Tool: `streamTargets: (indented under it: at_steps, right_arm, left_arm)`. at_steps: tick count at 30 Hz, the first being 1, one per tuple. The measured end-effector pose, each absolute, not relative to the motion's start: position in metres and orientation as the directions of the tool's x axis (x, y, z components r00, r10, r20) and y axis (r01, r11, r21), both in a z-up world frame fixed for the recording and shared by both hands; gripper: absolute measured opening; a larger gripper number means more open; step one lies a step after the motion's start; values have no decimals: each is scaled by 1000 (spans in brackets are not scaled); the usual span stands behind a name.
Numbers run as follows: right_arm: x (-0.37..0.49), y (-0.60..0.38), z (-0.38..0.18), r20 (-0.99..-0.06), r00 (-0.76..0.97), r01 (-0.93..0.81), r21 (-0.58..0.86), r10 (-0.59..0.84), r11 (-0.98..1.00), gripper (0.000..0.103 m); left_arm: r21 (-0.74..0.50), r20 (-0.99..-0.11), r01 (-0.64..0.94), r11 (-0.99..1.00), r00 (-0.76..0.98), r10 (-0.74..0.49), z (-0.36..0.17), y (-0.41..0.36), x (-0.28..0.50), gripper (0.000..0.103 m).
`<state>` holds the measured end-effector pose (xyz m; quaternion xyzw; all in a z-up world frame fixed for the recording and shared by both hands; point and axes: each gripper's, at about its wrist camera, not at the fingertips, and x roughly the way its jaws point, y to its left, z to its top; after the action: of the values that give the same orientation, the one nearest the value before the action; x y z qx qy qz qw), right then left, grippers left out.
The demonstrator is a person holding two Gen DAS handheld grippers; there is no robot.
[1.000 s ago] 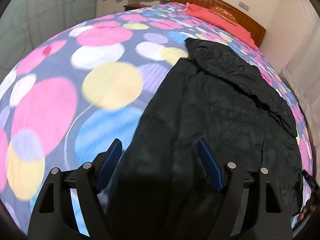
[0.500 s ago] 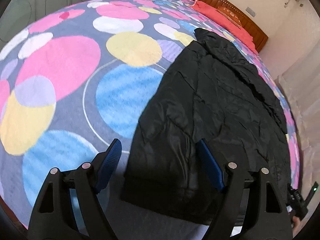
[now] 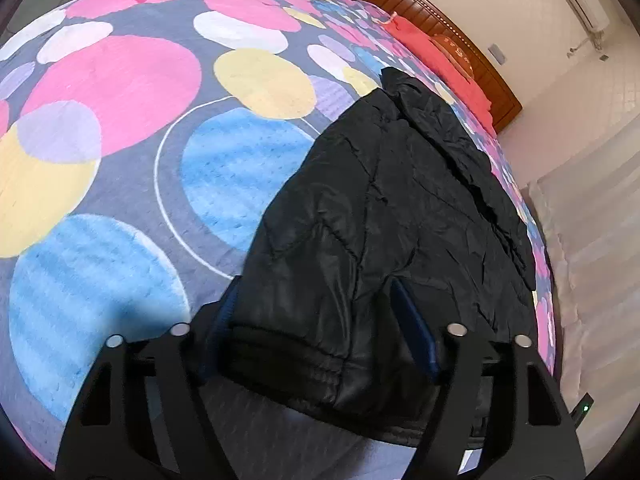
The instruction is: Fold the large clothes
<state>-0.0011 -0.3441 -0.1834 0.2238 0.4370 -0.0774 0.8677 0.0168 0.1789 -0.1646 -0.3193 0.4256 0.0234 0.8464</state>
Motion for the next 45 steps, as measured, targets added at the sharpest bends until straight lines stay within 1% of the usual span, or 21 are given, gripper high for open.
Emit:
streamTargets:
  at_steps: [1,3,8,10,11,13,14,15,16,19,20,22,24,26,29,35,45]
  right_arm:
    - [-1,-342,-183,-793,606,330,316,57,889,48]
    - [-1,-341,-183,-790,610,325,317,59,891,45]
    - [-3,-344,-184,-782,618,327,348,79,879,45]
    - [-3,-345,-185,-779,622,333,359,84,872,47]
    - [-4,-345,-186,-775,625,336,369,88,867,51]
    - [-4,-344,-187,-771,631,336,377,91,863,53]
    - [-4,-342,-186,-773,628,337,366,82,867,54]
    - [-3,-339,-185,-776,626,335,351,72,874,54]
    - [-4,-338,-185,-778,625,334,343,66,878,52]
    - [-6,-335,-184,-773,630,326,348,72,879,40]
    - [-7,-336,-184,-770,633,325,354,77,877,36]
    - [-8,-338,-183,-762,641,326,382,94,865,30]
    - [-11,-342,-183,-749,649,327,431,131,841,25]
    - [-14,-344,-182,-738,657,323,462,156,826,21]
    - [-18,-345,-178,-727,663,316,486,176,815,19]
    - [-28,-343,-169,-718,670,298,492,188,818,17]
    - [-42,-344,-159,-700,680,271,516,218,813,17]
  left_arm:
    - [-526,-733,-316,790,639,-232,-165,180,15,64]
    - [-535,-730,-318,783,640,-239,-166,184,14,62]
    - [-555,-723,-325,765,643,-252,-167,188,7,63]
    - [-552,-723,-316,771,642,-255,-167,187,6,64]
    - [-543,-725,-311,780,642,-249,-167,185,6,64]
    - [-531,-727,-299,793,641,-245,-167,181,7,63]
    - [-528,-726,-292,797,643,-246,-167,178,8,61]
    - [-526,-725,-288,800,643,-246,-167,176,8,55]
    - [-525,-725,-284,802,642,-247,-167,174,9,51]
    - [-534,-719,-277,799,647,-256,-167,173,9,33]
    - [-535,-718,-274,799,647,-258,-167,172,9,31]
    - [-530,-714,-269,804,653,-252,-165,172,7,23]
    - [-527,-708,-261,809,662,-247,-160,171,6,19]
    - [-530,-698,-252,810,672,-247,-155,171,3,17]
    - [-538,-681,-235,809,687,-253,-148,173,-1,16]
    - [-547,-660,-210,810,703,-263,-134,175,-16,14]
    - [-545,-658,-200,814,704,-267,-121,177,-40,13]
